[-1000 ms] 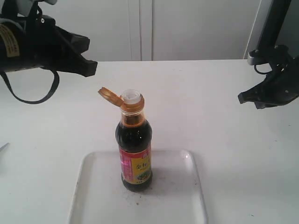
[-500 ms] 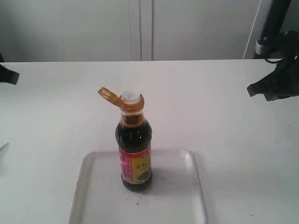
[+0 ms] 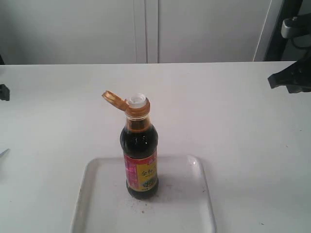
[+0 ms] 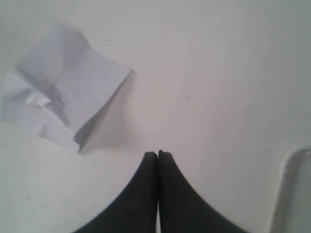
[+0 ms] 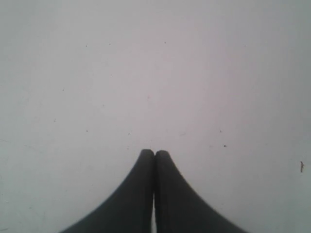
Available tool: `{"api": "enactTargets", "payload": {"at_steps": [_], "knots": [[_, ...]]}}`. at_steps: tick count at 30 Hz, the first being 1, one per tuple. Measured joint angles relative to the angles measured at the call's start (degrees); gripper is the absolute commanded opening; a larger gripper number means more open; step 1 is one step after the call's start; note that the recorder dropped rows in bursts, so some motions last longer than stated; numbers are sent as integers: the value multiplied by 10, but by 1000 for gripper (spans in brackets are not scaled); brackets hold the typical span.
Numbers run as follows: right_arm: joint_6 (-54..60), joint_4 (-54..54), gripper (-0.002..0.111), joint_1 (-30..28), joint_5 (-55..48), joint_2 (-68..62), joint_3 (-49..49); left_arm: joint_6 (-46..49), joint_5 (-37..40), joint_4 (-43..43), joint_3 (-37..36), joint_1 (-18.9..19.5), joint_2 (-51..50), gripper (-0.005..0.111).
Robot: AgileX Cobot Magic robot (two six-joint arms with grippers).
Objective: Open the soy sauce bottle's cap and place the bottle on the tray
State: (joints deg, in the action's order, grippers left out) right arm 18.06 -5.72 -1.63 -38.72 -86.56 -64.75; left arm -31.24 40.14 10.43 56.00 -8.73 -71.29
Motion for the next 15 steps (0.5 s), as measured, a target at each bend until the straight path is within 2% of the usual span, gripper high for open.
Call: {"api": "enactTargets", "payload": {"at_steps": [3,10,15], "knots": [[-5,-4,0,0,32,33,43,-2,-13,-32,0,0,0,0],[-20,-7,0,0,129,153,154,135,-25,-35,0,0,0,0],[-23,-10,0,0,199,264,224,144,-133,-35,-75,0,51,0]]}}
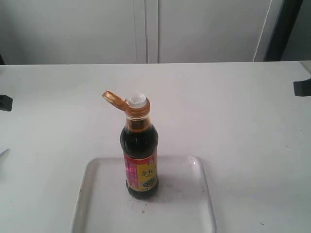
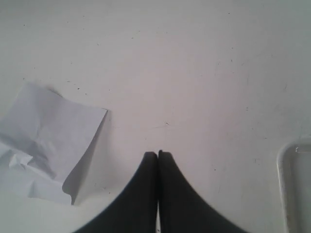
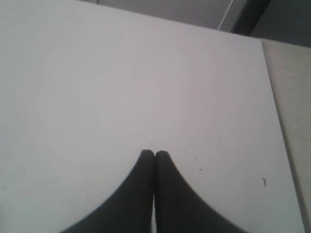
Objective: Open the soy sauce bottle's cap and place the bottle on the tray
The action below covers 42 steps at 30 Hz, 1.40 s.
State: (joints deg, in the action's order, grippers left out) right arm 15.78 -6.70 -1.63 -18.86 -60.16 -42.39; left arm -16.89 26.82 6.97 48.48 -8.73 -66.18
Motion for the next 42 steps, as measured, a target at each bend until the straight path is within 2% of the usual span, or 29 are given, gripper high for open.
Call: {"api": "enactTargets", "payload": {"at_steps": [15,22,33,42], "knots": [[-6,-12,0,0,107,203,134,2,-53,0,-96,0,154,0],[-45,-22,0,0,146,309,173,2,-103,0,-162,0,250,0],[-53,-23,0,0,157,451,254,1,-100,0,-216,0,384,0],[-53,-23,0,0,157,479,257,1,-63,-1,-216,0,432,0]]}}
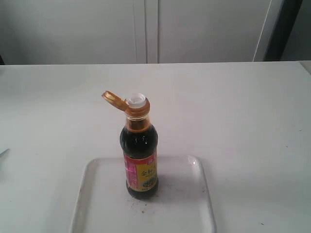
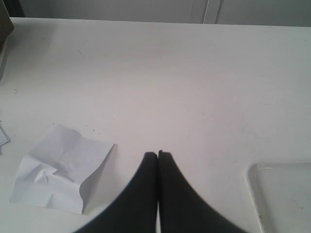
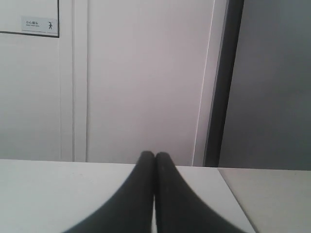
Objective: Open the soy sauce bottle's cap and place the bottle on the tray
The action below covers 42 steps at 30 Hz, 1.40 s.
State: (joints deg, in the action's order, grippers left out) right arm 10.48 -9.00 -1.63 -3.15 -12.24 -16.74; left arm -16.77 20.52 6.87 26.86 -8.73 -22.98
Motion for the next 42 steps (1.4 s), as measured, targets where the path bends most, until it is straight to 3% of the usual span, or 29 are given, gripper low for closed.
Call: {"api": "enactTargets", "payload": {"at_steps": [18,24,29,35,42], "knots": [[-2,0,0,0,0,1,0,2,3,0,0,0,0,0],[-8,-1,0,0,0,1,0,72,3,-25,-1,0,6,0],[-8,-1,0,0,0,1,0,140,-26,-58,-25,0,30,0],[-9,-1,0,0,0,1,0,153,-40,-62,-66,1,72,0],[-10,-1,0,0,0,1,0,154,-40,-76,-120,43,128,0]]}}
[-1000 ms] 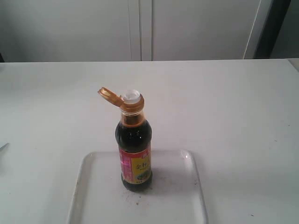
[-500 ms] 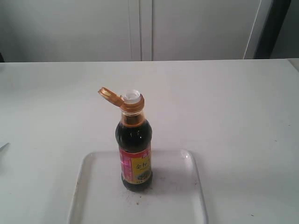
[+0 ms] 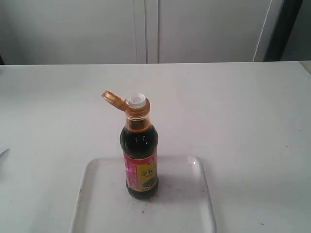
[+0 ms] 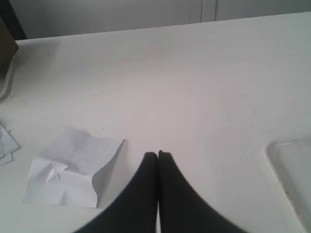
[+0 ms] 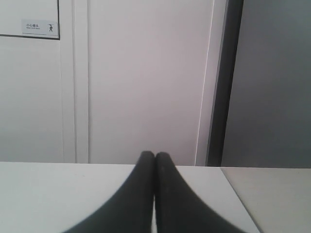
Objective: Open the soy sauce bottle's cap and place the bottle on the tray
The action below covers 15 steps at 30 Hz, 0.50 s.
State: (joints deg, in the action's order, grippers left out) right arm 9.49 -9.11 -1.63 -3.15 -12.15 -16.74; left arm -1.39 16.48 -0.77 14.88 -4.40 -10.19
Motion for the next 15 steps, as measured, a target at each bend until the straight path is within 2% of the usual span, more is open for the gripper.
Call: {"api": "enactTargets", "payload": {"at_steps": [11,15], "knots": [[0,0,0,0,0,0,0,0,0,-29,-116,78,98,0],[0,0,0,0,0,0,0,1,-4,-33,-136,83,99,0]]}}
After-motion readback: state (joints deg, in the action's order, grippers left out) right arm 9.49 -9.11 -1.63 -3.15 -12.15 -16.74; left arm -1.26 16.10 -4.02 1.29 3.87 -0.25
